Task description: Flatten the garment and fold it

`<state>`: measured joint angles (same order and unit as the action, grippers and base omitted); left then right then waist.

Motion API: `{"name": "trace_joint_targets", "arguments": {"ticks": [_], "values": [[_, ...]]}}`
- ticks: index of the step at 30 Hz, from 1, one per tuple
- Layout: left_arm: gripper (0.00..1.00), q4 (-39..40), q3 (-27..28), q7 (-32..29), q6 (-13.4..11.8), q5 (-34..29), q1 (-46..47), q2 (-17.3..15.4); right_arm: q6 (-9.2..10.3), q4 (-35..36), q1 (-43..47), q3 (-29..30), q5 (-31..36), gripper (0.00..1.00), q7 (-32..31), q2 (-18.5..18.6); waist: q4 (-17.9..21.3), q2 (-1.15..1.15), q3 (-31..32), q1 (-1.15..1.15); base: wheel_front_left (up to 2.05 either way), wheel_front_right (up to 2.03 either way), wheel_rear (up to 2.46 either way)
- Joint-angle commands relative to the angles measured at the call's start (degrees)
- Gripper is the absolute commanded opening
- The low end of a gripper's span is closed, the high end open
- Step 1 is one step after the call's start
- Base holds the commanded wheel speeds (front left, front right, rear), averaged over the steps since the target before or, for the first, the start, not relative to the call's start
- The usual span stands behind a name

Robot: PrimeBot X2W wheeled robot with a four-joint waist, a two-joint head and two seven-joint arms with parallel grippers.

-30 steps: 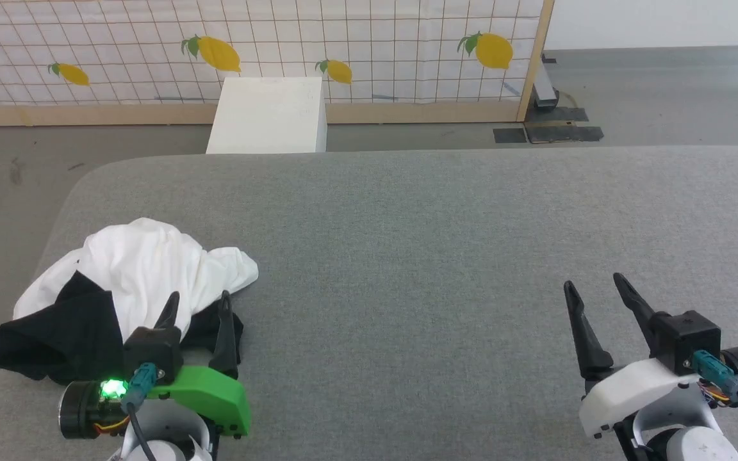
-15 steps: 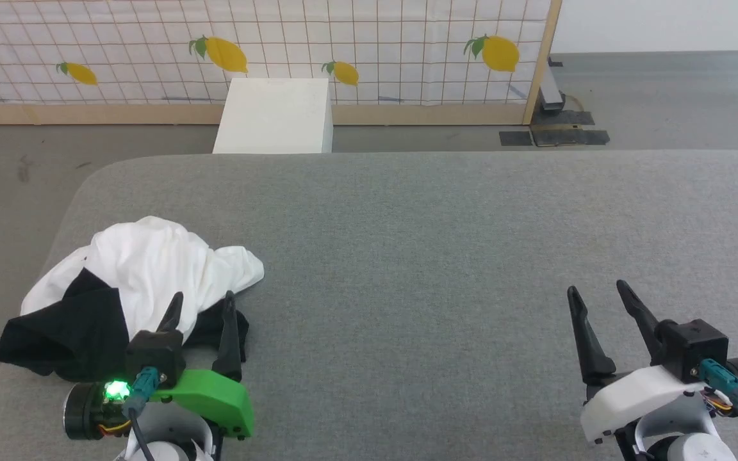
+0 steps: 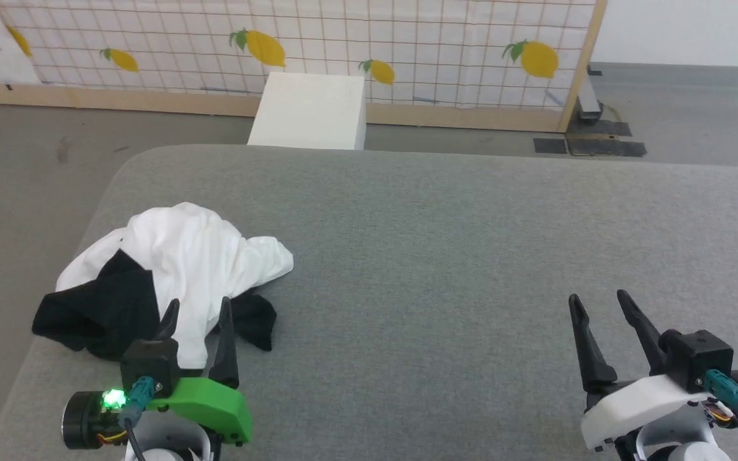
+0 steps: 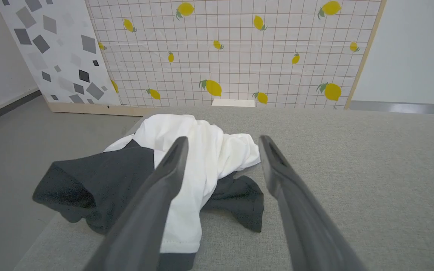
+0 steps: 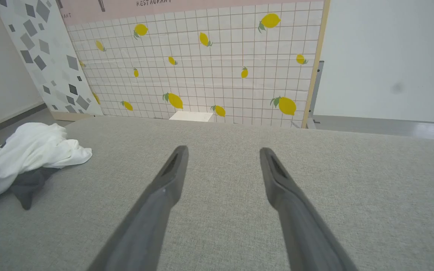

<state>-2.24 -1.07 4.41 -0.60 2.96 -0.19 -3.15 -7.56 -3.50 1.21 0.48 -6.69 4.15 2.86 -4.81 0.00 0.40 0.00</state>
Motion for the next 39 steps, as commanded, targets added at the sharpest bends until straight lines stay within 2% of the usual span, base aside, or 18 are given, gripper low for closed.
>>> {"name": "trace_joint_targets", "arguments": {"ticks": [1, 16, 39], "values": [[1.0, -0.17, -0.01, 0.58, -0.27, 0.6, -1.04, 0.09, 0.02, -0.38, 0.74, -0.01, -0.68, 1.0, 0.78, 0.0, -1.16, 0.0, 0.12, 0.0, 0.0, 0.0, 0.0], [1.0, -0.91, -0.5, 2.35, -0.54, 1.43, -2.02, 0.12, 0.03, -1.89, 1.75, -0.25, -3.04, 1.0, 2.56, 0.01, -6.9, 0.0, 0.54, 0.0, 0.0, 0.0, 0.0], [1.0, -1.73, -0.01, 5.19, -0.93, 2.32, -3.56, 0.17, 0.05, -4.92, 2.61, -0.92, -6.76, 1.0, 5.42, 0.01, -12.32, 0.0, 0.98, 0.0, 0.0, 0.0, 0.0]]}}
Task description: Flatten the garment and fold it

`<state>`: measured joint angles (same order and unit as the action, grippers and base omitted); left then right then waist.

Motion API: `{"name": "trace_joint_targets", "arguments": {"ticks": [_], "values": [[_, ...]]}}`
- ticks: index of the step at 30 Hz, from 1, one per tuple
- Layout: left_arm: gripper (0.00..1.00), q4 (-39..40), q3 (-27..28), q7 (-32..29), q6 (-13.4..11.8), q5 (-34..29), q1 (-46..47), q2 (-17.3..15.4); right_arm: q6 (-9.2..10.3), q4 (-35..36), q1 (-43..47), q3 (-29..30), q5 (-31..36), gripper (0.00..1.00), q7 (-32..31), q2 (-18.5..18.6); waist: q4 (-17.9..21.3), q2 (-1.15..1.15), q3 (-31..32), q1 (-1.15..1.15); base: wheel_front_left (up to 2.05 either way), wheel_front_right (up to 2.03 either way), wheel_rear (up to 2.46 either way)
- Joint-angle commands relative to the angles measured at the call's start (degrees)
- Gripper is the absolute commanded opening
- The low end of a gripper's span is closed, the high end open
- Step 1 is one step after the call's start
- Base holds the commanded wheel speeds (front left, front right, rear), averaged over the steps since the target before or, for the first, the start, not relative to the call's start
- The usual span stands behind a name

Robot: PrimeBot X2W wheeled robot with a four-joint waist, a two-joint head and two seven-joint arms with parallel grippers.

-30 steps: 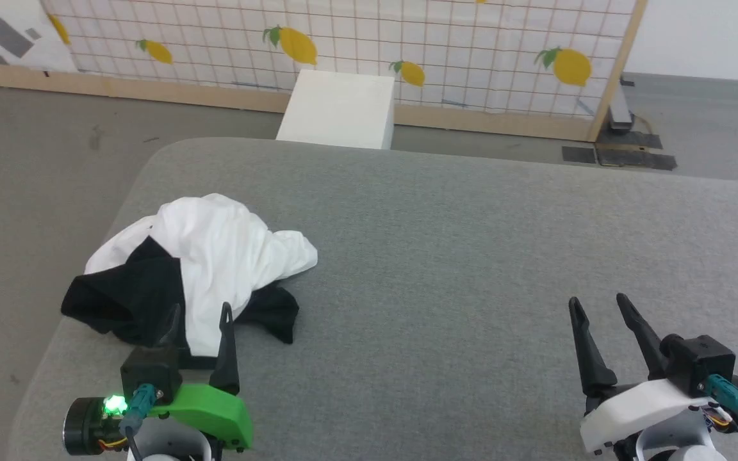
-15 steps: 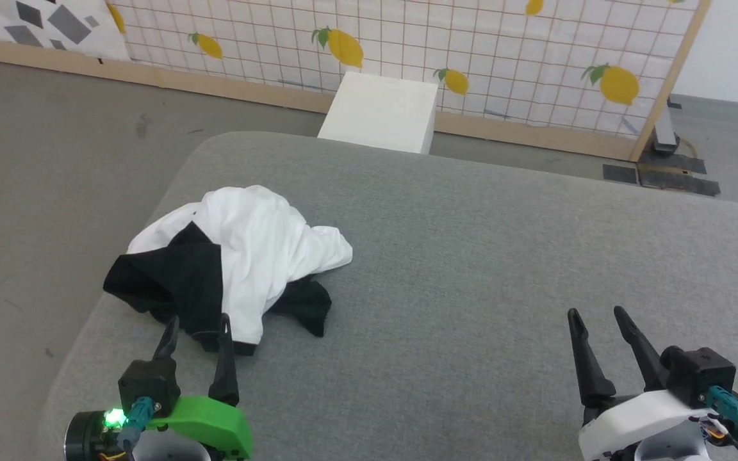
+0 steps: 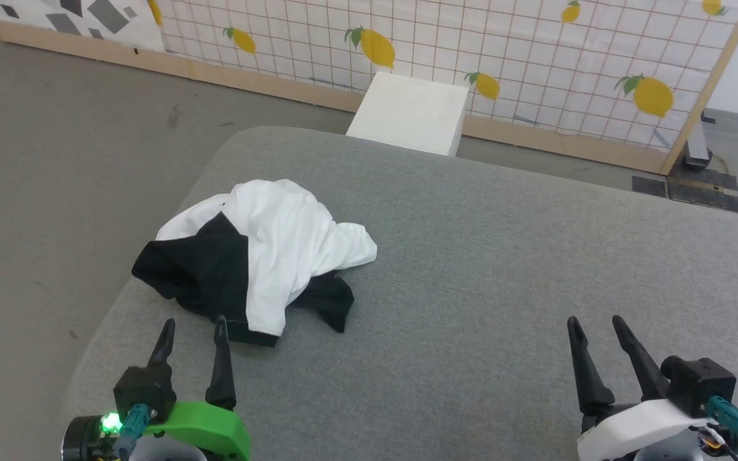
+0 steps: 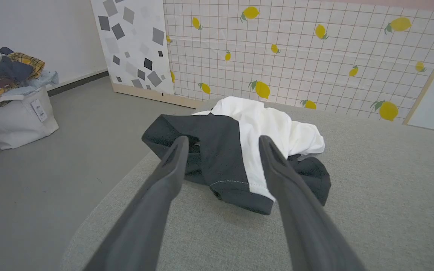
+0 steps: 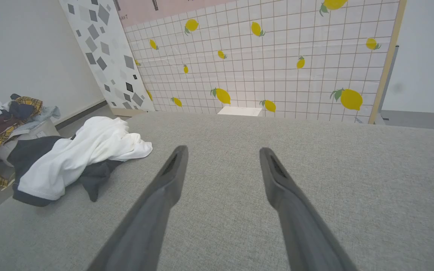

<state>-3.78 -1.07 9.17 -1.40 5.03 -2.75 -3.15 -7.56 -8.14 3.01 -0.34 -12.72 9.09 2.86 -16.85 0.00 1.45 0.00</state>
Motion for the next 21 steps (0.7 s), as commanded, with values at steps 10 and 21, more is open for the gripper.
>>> {"name": "trace_joint_targets", "arguments": {"ticks": [10, 21], "values": [[1.0, -0.73, -0.49, 1.59, -0.26, 0.77, -1.3, 0.19, 0.05, -1.29, 1.11, -0.57, -1.19, 1.0, 1.64, 0.01, -2.34, 0.0, -0.12, 0.0, 0.0, 0.0, 0.0], [1.0, -1.2, -0.54, 2.88, -0.41, 0.76, -1.83, 0.22, 0.06, -1.49, 1.43, -0.74, 0.24, 1.0, 2.94, 0.01, -4.49, 0.0, 0.07, 0.0, 0.0, 0.0, 0.0]]}}
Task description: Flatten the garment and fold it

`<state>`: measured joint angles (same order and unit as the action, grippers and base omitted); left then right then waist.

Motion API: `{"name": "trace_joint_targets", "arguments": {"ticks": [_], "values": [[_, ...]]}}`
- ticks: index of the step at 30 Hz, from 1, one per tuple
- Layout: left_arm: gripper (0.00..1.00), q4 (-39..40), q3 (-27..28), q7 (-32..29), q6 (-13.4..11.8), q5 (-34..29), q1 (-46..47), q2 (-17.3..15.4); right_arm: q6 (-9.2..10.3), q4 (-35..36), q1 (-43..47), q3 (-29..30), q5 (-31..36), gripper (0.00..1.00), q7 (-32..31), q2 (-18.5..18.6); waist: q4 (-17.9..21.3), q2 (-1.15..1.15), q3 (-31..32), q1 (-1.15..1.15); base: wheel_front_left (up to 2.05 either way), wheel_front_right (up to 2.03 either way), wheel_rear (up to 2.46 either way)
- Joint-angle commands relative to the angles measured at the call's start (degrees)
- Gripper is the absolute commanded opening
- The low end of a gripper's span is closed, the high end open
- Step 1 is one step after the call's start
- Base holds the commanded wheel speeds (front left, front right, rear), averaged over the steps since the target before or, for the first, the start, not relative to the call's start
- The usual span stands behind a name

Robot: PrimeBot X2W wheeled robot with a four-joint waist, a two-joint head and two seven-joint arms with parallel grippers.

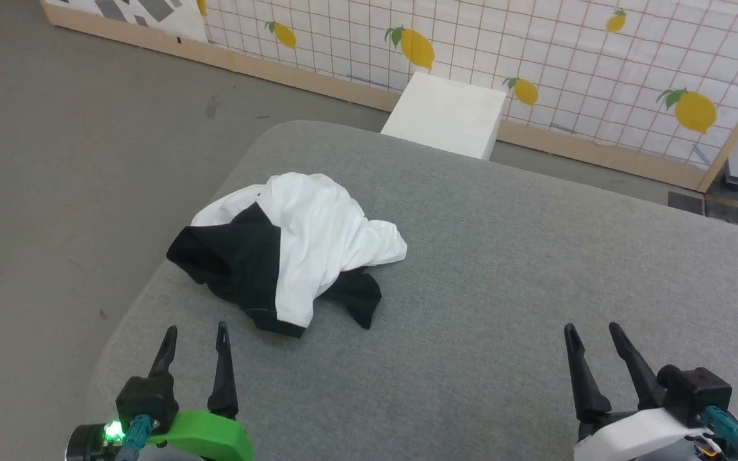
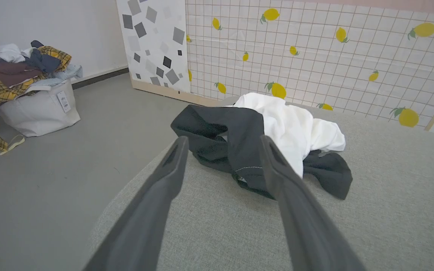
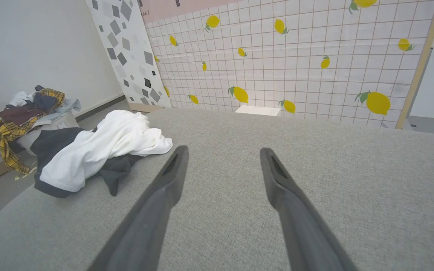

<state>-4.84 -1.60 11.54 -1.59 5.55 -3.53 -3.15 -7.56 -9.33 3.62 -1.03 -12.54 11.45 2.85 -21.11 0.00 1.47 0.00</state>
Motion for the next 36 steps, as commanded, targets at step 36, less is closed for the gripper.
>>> {"name": "trace_joint_targets", "arguments": {"ticks": [36], "values": [[1.0, -1.23, 0.25, 3.46, -0.14, -0.36, -1.83, 0.27, 0.08, -1.6, 1.4, -0.79, 2.53, 1.0, 3.55, 0.03, -4.57, 0.0, 0.61, 0.0, 0.0, 0.0, 0.0]]}}
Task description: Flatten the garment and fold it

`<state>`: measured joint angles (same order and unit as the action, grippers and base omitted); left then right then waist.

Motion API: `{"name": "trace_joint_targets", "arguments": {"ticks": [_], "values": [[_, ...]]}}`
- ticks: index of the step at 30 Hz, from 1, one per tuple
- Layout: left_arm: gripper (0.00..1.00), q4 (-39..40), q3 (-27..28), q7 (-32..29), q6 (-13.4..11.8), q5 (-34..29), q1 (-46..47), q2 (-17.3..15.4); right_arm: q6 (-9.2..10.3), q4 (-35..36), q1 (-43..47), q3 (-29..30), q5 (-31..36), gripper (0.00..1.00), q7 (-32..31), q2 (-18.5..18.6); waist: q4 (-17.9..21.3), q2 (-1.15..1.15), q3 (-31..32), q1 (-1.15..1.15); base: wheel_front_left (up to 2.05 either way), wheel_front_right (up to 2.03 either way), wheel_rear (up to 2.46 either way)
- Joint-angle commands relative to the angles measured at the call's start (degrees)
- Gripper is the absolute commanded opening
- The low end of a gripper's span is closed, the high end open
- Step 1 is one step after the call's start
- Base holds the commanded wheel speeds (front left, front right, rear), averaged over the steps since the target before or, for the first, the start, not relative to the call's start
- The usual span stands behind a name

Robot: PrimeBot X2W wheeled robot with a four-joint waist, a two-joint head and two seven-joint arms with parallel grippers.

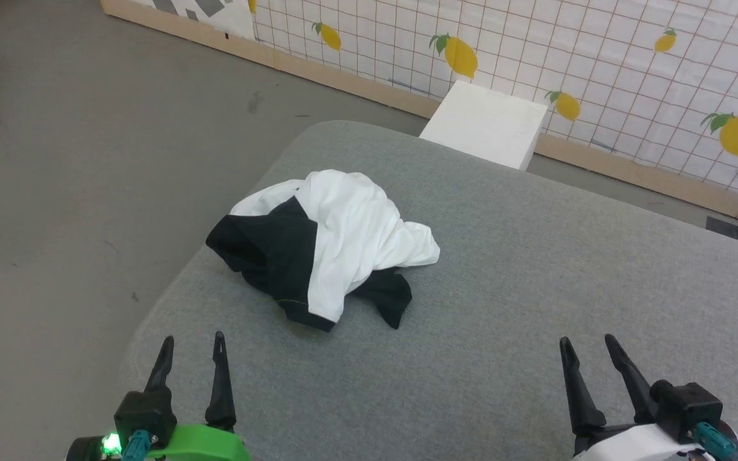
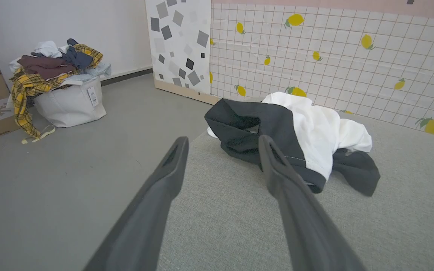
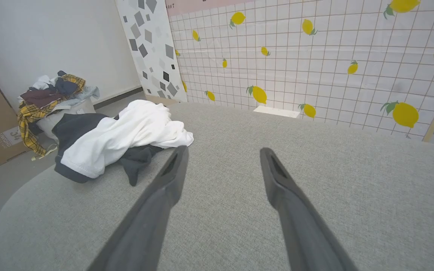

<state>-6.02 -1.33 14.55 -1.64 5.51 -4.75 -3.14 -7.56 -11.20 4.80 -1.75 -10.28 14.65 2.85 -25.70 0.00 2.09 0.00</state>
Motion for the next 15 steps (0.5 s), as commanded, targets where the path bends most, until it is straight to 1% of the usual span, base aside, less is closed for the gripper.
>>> {"name": "trace_joint_targets", "arguments": {"ticks": [1, 4, 8, 11, 15], "values": [[1.0, -0.03, -0.03, 0.45, -0.11, -0.31, -0.58, 0.26, 0.08, 0.49, 0.18, -0.13, 0.32, 1.0, 0.35, 0.03, 0.07, 0.0, -0.02, 0.0, 0.0, 0.0, 0.0], [1.0, 0.05, -0.09, 0.45, 0.0, -0.23, -0.28, 0.26, 0.08, 0.95, 0.08, -0.18, 0.4, 1.0, 0.35, 0.03, 0.25, 0.0, -0.11, 0.0, 0.0, 0.0, 0.0], [1.0, -1.18, -0.58, 0.41, 1.58, 0.3, 2.51, -0.32, 0.08, 1.54, -0.67, -0.09, 0.78, 1.0, 0.35, 0.03, 0.6, 0.0, -1.13, 0.0, 0.0, 0.0, 0.0], [1.0, -3.6, -0.75, -1.51, 3.37, 1.43, 8.04, -1.26, 0.08, 2.3, -1.97, -0.31, 1.8, 1.0, 0.35, 0.03, 1.42, 0.0, -3.04, 0.0, 0.0, 0.0, 0.0], [1.0, -8.03, -0.64, -6.8, 5.71, 3.76, 17.75, -2.85, 0.08, 3.73, -4.69, -0.75, 3.59, 1.0, -0.04, 0.03, 3.55, 0.0, -6.48, 0.0, 0.0, 0.0, 0.0]]}}
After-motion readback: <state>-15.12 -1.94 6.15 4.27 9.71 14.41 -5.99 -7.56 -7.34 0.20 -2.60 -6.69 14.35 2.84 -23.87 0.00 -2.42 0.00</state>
